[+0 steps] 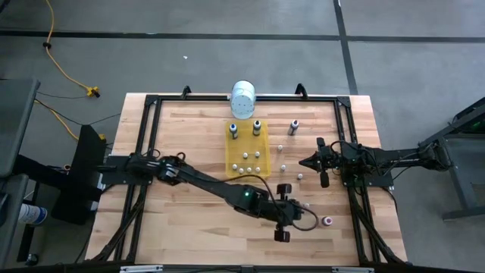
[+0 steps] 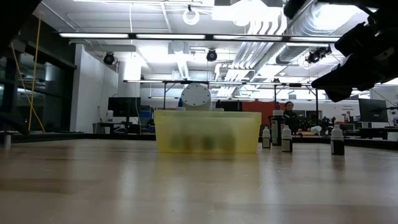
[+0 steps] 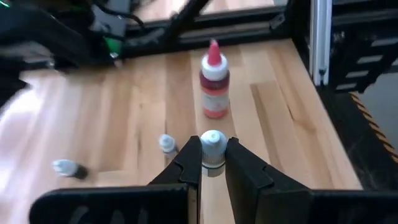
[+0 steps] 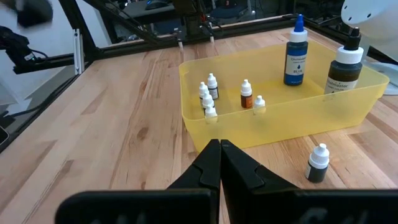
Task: Pick & Place food coloring
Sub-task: Put the small light blue food coloring bottle in the yellow transparent bin
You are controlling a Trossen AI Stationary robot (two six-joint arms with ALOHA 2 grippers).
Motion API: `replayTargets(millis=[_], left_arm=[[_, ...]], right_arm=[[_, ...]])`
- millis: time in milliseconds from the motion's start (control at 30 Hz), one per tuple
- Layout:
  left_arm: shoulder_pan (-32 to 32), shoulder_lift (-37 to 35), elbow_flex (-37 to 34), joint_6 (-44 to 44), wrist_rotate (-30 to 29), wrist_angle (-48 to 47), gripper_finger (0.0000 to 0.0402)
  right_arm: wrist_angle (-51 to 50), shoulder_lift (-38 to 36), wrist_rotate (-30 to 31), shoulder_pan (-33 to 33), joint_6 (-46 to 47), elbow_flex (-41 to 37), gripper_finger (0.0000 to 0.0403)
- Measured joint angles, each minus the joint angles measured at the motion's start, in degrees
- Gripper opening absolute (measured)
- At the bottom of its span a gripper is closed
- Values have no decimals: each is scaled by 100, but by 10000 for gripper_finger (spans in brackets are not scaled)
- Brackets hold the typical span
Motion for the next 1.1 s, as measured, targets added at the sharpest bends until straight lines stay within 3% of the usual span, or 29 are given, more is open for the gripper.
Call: replayTargets(millis=[500,833,967,1100], left_arm=[[327,-999,4,-1678,-394,-1587,37],[721,-1399,-13,-1822,-655,-2354,37],[858,-1791,-467,-1820,-757,-2144,37],[999,-2373,-1486,-1822,-795,-1570,37]], right_arm=[[0,2,0,0,0,0,0],[0,2,1,0,0,0,0],[0,0,1,0,0,0,0],[0,2,2,0,0,0,0]])
